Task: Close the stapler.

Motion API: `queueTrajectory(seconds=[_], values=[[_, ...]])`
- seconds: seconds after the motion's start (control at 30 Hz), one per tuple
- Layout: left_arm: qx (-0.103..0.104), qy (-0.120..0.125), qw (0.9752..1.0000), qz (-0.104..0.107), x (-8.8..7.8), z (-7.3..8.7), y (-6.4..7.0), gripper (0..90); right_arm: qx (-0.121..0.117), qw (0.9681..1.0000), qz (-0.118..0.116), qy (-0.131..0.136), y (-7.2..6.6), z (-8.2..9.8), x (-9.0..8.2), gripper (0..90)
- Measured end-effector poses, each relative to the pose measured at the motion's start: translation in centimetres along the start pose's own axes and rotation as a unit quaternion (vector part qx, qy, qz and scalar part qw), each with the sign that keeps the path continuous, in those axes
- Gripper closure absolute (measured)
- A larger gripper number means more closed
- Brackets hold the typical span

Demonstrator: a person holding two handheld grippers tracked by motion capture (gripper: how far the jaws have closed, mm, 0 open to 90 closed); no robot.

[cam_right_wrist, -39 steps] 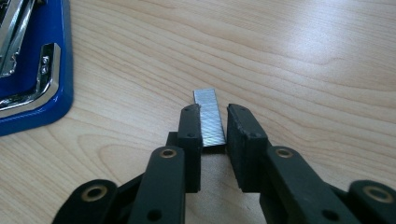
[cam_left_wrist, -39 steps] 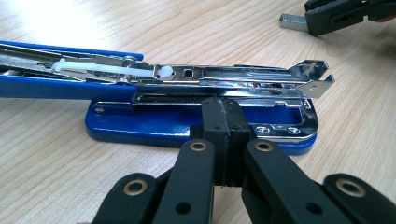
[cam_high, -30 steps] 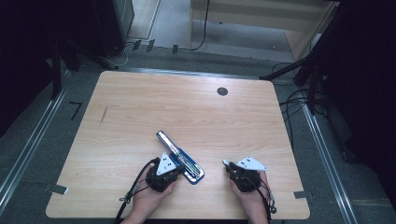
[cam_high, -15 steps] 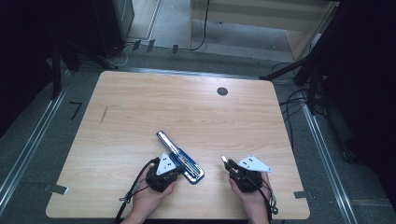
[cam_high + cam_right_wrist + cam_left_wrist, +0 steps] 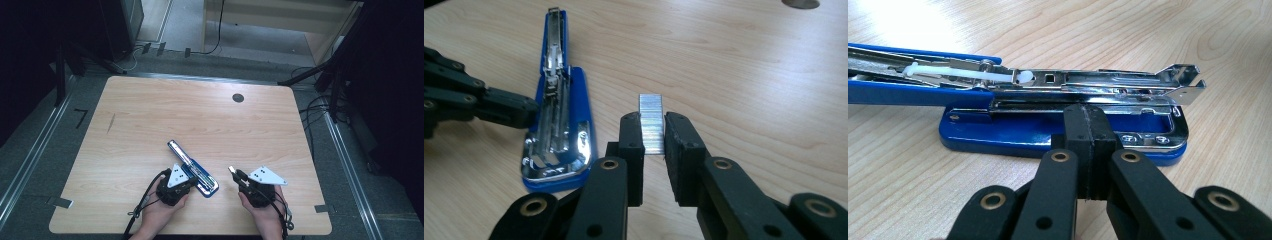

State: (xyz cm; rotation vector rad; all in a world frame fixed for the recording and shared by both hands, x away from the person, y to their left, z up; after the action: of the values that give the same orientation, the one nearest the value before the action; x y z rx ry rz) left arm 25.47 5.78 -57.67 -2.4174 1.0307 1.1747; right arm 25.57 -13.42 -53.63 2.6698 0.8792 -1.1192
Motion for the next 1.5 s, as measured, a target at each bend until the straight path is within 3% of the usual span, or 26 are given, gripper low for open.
queueTrajectory(seconds=[0.23, 0.57, 0.97, 1.5], values=[[0.0, 0.0, 1.0, -0.001, 0.0, 0.0, 0.0, 90.0, 0.001, 0.9999, -0.015, 0.0, -1.0, -0.5, 0.0, 79.8], [0.0, 0.0, 1.0, -0.001, 0.0, 0.0, 0.0, 90.0, -0.026, 0.9993, -0.025, -0.01, -2.9, -1.1, 0.7, 79.7], [0.0, 0.0, 1.0, -0.001, 0.0, 0.0, 0.0, 90.0, -0.04, 0.9982, -0.039, -0.023, -4.7, -1.4, 1.8, 79.7], [0.0, 0.001, 1.0, -0.001, 0.0, 0.0, 0.0, 90.0, -0.056, 0.9964, -0.047, -0.042, -5.8, -1.5, 3.1, 79.8]])
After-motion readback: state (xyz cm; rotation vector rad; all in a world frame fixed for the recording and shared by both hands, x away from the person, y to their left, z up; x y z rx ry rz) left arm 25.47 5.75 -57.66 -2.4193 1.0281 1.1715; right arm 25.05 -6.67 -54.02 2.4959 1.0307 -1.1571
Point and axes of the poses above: each handheld gripper's, and its own axes: x roughly forward along the jaws, z roughly out of its underside, y roughly to its right, the point moved 7 cm from there along x, roughly forward along the jaws, and after that the axes turned 12 degrees about -y, right-handed, at the moved point
